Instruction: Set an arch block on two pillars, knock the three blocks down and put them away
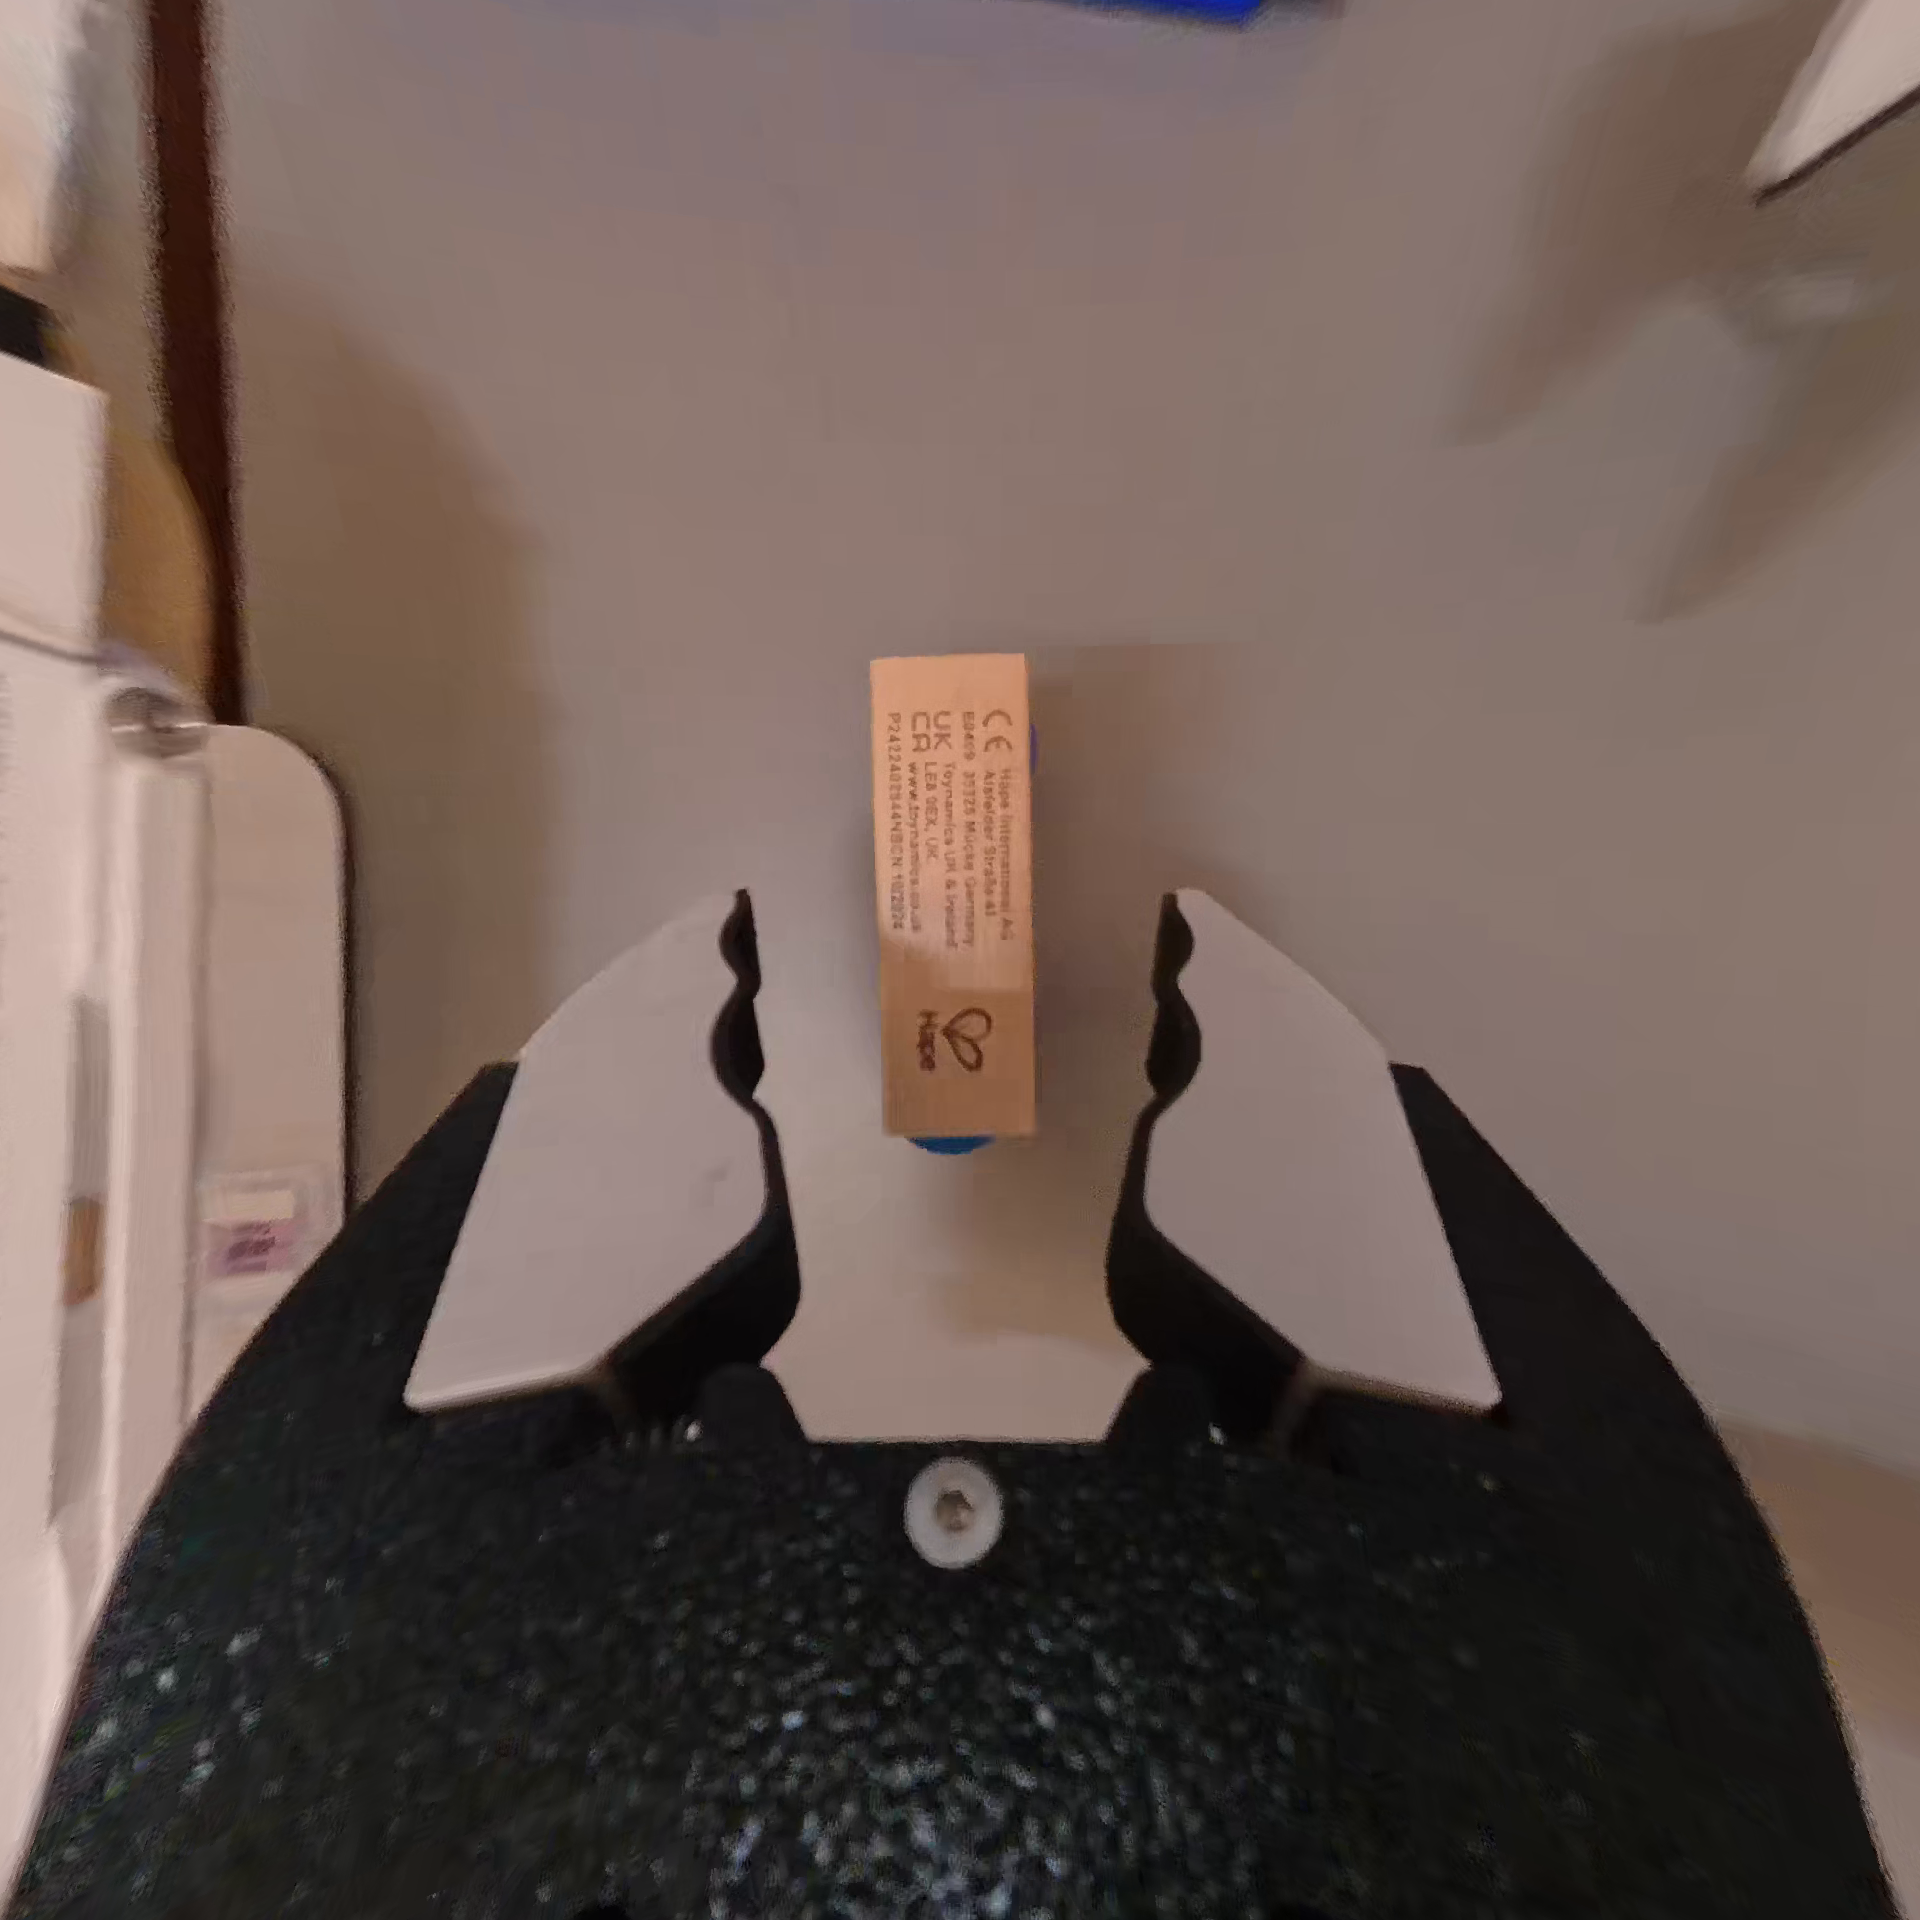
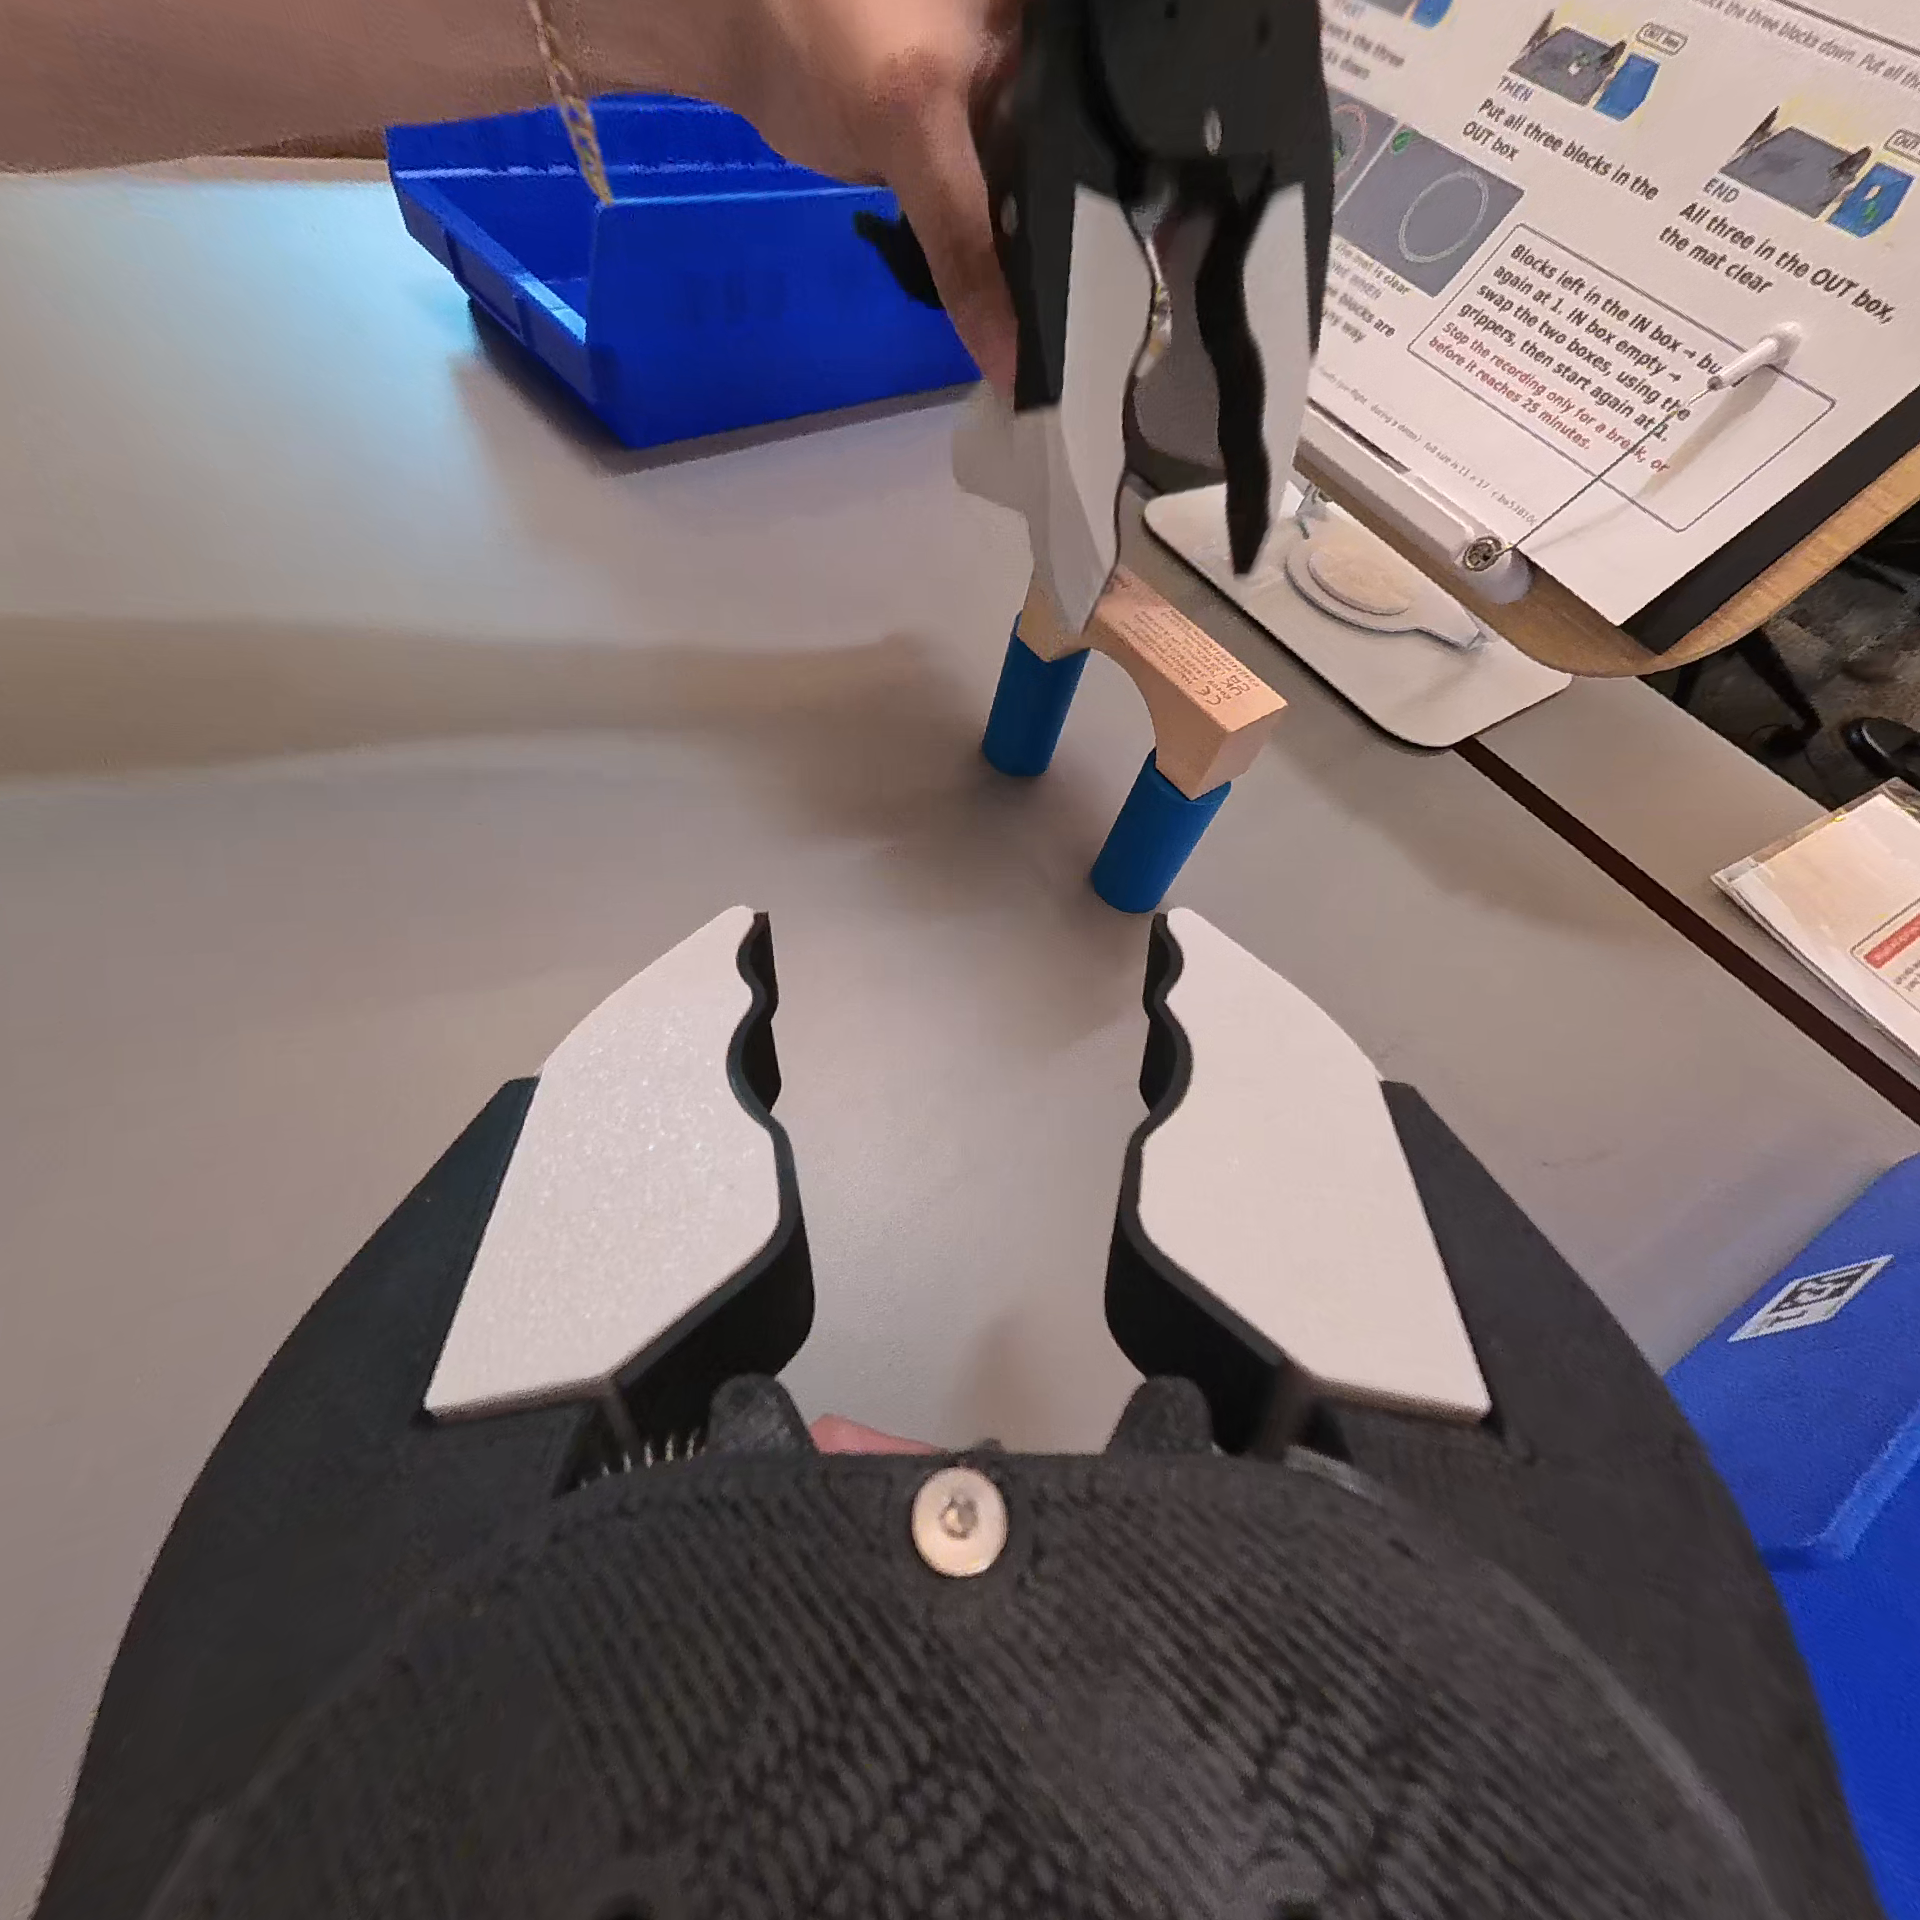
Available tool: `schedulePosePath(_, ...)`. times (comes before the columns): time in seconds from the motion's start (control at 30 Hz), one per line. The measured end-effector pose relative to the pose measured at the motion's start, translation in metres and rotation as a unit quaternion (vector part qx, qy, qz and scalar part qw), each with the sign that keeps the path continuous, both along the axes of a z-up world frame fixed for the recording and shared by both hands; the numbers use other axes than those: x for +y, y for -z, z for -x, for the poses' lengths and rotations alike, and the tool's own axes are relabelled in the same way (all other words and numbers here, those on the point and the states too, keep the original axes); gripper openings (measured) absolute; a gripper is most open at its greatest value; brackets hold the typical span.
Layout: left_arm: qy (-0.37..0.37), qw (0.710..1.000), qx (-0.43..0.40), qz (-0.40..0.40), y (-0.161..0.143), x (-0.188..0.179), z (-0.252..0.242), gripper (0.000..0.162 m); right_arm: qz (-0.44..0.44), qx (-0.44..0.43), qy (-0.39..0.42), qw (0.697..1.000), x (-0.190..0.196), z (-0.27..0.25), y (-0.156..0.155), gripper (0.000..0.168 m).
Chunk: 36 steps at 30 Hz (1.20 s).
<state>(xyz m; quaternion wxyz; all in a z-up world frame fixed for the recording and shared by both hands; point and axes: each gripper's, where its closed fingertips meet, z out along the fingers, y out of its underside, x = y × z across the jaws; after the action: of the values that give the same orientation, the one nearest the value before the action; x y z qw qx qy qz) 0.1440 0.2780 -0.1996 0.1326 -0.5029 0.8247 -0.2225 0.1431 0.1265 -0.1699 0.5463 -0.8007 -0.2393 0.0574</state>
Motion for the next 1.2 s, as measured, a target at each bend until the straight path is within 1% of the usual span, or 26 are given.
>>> schedulePosePath(0.03,-0.011,1.000,-0.025,0.003,-0.011,0.000,0.001,0.073,-0.001,0.000,0.002,1.000,0.000,-0.001,0.000,0.069)
schedulePosePath(0.13,-0.049,0.990,-0.126,0.033,-0.048,-0.009,0.014,0.072,0.000,0.006,0.014,1.000,0.001,-0.005,0.001,0.069)
schedulePosePath(0.2,-0.081,0.974,-0.200,0.069,-0.070,-0.020,0.032,0.072,-0.001,0.015,0.032,0.999,0.002,-0.010,0.001,0.068)
schedulePosePath(0.3,-0.144,0.933,-0.311,0.112,-0.091,-0.033,0.068,0.079,-0.002,0.040,0.070,0.997,0.007,-0.020,0.003,0.066)
schedulePosePath(0.4,-0.205,0.869,-0.415,0.173,-0.105,-0.048,0.108,0.078,0.000,0.048,0.119,0.992,0.014,-0.031,0.008,0.057)
schedulePosePath(0.43,-0.231,0.845,-0.442,0.192,-0.106,-0.052,0.121,0.077,0.001,0.045,0.133,0.990,0.017,-0.034,0.010,0.055)
schedulePosePath(0.47,-0.251,0.828,-0.459,0.204,-0.104,-0.057,0.133,0.076,0.001,0.037,0.145,0.989,0.020,-0.035,0.012,0.054)
schedulePosePath(0.53,-0.273,0.814,-0.472,0.198,-0.091,-0.068,0.154,0.075,0.004,0.017,0.178,0.984,0.026,-0.041,0.016,0.052)
schedulePosePath(0.57,-0.296,0.806,-0.478,0.186,-0.083,-0.069,0.163,0.077,0.005,0.007,0.198,0.980,0.029,-0.044,0.017,0.049)
schedulePosePath(0.63,-0.333,0.779,-0.501,0.175,-0.073,-0.073,0.175,0.078,-0.004,-0.006,0.238,0.971,0.035,-0.054,0.017,0.032)
schedulePosePath(0.7,-0.362,0.752,-0.524,0.172,-0.067,-0.077,0.181,0.077,0.005,0.002,0.269,0.963,0.041,-0.063,0.022,0.015)
schedulePosePath(0.77,-0.383,0.744,-0.519,0.173,-0.058,-0.085,0.182,0.077,0.020,0.023,0.288,0.957,0.050,-0.070,0.031,0.001)
schedulePosePath(0.83,-0.397,0.754,-0.496,0.166,-0.045,-0.094,0.179,0.078,0.029,0.036,0.322,0.946,0.060,-0.084,0.039,0.000)
schedulePosePath(0.9,-0.393,0.766,-0.482,0.163,-0.040,-0.105,0.177,0.077,0.040,0.040,0.353,0.934,0.070,-0.098,0.046,0.000)
schedulePosePath(1.03,-0.388,0.771,-0.474,0.173,-0.042,-0.116,0.176,0.074,0.061,0.070,0.411,0.907,0.090,-0.117,0.060,0.000)
schedulePosePath(1.13,-0.394,0.773,-0.461,0.184,-0.044,-0.115,0.179,0.073,0.090,0.062,0.441,0.891,0.098,-0.125,0.079,0.000)
schedulePosePath(1.2,-0.392,0.769,-0.464,0.198,-0.048,-0.116,0.181,0.072,0.112,0.059,0.445,0.887,0.107,-0.121,0.091,0.000)
